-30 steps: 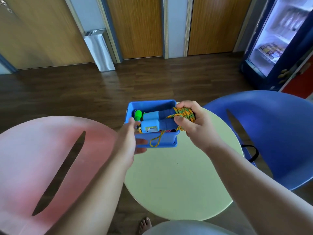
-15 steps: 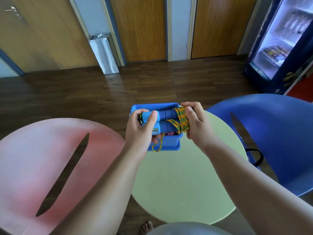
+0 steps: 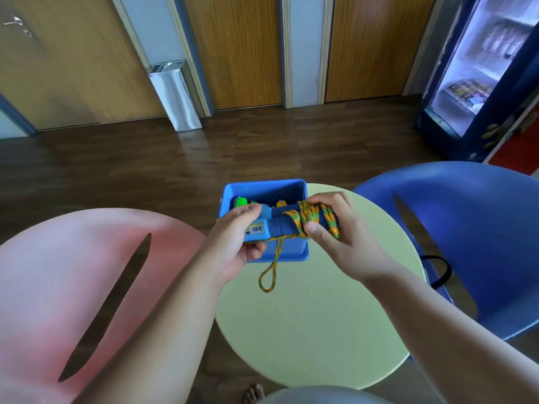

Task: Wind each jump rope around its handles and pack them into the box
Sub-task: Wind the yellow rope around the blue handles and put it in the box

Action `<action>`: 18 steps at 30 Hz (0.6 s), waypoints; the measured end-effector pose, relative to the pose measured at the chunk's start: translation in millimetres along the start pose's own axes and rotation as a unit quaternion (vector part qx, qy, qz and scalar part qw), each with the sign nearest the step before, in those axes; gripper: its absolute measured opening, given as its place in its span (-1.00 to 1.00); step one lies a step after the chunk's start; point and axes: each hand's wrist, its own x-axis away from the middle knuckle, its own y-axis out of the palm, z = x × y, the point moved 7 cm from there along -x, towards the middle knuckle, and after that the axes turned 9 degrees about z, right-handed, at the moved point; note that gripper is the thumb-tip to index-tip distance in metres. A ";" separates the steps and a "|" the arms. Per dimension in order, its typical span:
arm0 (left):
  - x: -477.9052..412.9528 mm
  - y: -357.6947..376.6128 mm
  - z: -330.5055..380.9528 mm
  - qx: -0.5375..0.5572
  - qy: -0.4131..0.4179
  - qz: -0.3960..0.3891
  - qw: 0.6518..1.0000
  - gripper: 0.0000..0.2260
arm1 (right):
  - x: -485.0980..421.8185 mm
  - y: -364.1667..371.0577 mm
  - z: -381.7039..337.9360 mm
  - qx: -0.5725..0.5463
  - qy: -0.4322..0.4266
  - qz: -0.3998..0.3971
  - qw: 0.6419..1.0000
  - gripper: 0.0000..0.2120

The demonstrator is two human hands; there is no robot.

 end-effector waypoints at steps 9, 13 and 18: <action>17.4 -10.1 15.0 -0.105 0.383 0.106 0.912 -0.69 | -4.0 8.8 7.7 -0.160 0.282 0.014 0.946 -0.64; 12.3 -18.8 13.5 -0.093 0.369 0.214 0.900 -0.77 | 4.9 10.0 3.9 -0.092 0.185 0.026 0.978 -0.42; 9.8 -13.2 -2.3 -0.106 0.261 0.165 0.945 -0.63 | 5.1 4.0 7.2 -0.049 0.139 0.122 0.982 -0.83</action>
